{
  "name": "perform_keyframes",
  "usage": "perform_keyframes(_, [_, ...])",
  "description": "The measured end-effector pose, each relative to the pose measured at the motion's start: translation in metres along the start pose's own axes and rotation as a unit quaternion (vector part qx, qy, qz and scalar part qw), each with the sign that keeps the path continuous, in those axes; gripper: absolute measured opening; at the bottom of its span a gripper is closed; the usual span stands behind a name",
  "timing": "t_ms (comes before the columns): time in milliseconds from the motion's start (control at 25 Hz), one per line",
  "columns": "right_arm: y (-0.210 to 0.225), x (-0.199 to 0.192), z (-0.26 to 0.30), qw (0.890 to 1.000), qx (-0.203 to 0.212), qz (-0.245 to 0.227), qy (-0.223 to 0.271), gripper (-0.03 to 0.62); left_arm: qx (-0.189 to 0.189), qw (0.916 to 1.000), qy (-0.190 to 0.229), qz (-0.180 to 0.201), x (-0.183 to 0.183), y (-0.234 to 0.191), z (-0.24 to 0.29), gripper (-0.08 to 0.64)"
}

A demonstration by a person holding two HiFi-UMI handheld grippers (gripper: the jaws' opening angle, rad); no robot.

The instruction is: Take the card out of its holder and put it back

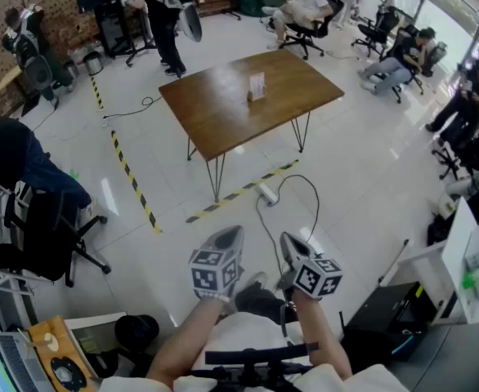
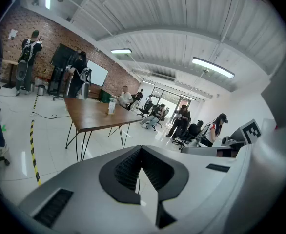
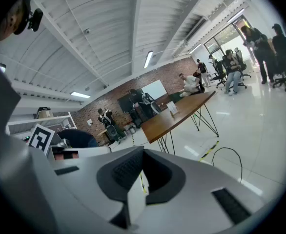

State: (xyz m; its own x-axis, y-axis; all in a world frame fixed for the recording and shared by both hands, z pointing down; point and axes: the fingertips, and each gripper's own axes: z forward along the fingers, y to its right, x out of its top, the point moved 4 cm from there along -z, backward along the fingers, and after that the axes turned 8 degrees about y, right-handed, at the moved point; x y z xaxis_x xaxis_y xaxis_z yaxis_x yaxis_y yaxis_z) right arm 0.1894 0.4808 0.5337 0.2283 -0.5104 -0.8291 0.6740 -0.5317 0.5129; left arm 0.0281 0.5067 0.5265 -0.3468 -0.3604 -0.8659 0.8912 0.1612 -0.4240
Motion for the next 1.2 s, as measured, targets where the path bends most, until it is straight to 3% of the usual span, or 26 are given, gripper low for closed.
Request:
perform_keyframes(600, [0.072,0.064,0.068,1.0,0.017,-0.001,-0.009,-0.003,0.004,1.0,-0.001,0.004,0.038,0.004,0.115,-0.002])
perform_keyframes(1200, [0.129,0.091,0.089,1.0,0.004,0.023,-0.011,-0.005,-0.01,0.9999,-0.011,0.003,0.047,0.016,0.189,-0.002])
